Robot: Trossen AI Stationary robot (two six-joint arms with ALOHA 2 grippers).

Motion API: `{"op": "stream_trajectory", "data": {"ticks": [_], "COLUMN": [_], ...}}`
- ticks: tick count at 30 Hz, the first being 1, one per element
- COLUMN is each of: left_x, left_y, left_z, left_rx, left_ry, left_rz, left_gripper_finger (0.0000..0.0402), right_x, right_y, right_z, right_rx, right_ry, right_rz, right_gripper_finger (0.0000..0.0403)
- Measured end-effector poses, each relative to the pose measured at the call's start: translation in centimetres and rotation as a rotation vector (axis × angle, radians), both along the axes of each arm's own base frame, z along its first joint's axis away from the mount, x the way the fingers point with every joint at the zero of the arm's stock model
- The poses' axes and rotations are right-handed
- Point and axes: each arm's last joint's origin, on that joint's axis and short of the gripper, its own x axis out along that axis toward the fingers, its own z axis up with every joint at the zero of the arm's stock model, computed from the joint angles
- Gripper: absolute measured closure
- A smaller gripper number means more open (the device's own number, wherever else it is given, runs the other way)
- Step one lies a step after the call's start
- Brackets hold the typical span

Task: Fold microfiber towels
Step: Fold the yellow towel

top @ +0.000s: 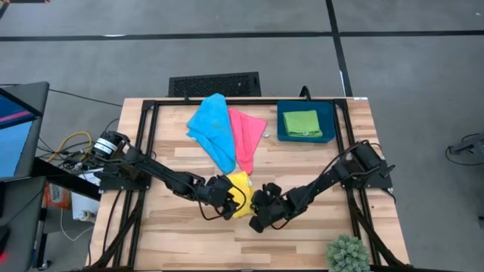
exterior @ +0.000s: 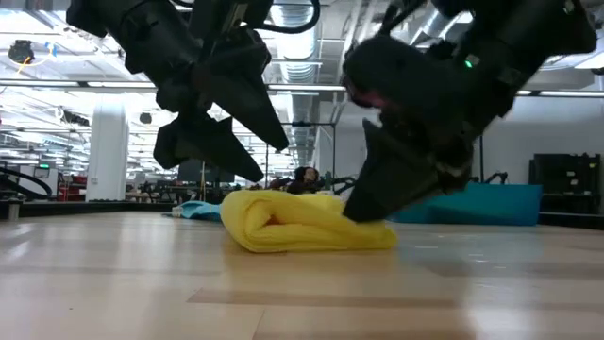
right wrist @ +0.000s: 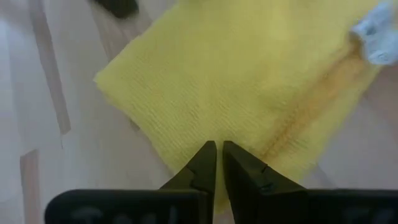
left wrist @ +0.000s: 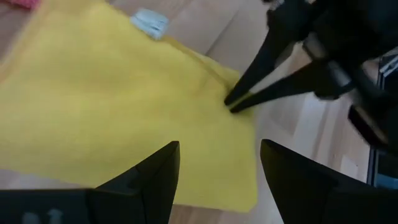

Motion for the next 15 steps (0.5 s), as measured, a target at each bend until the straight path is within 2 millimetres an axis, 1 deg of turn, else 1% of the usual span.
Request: {"op": "stream_trajectory", "data": {"ticks": [1,3,5,11,15], "left_x": [0.0,-0.2,0.0,0.3,0.5], "left_y": [-0.1,-0.4,-0.7,-1.6,-2.1], "left_z": [0.0,0.0,-0.6,-3.6,-4.5], "left_rx": [0.002,0.008,0.017,0.021,0.019], "left_ry": [0.0,0.002,0.008,0.067,0.071], "left_rz": [-0.004,-0.015,-0.021,-0.031,-0.019], "left_gripper_finger": [0.0184,0.0184,0.0184,0.0184,0.019], "right_x": [0.0,0.0,-0.1,0.0,-0.1], "right_y": [0.1,0.3,0.3,0.2,0.2], "right_z": [-0.3,-0.4,-0.4,-0.4,-0.4], "right_rx": [0.01,0.02,0.022,0.027,0.035], "right_ry": [0.005,0.006,0.008,0.01,0.011], "right_rz": [-0.005,0.002,-0.003,-0.008,-0.017], "right_gripper_finger": [0.0347,0.0347,0.0347,0.0347,0.0347]}}
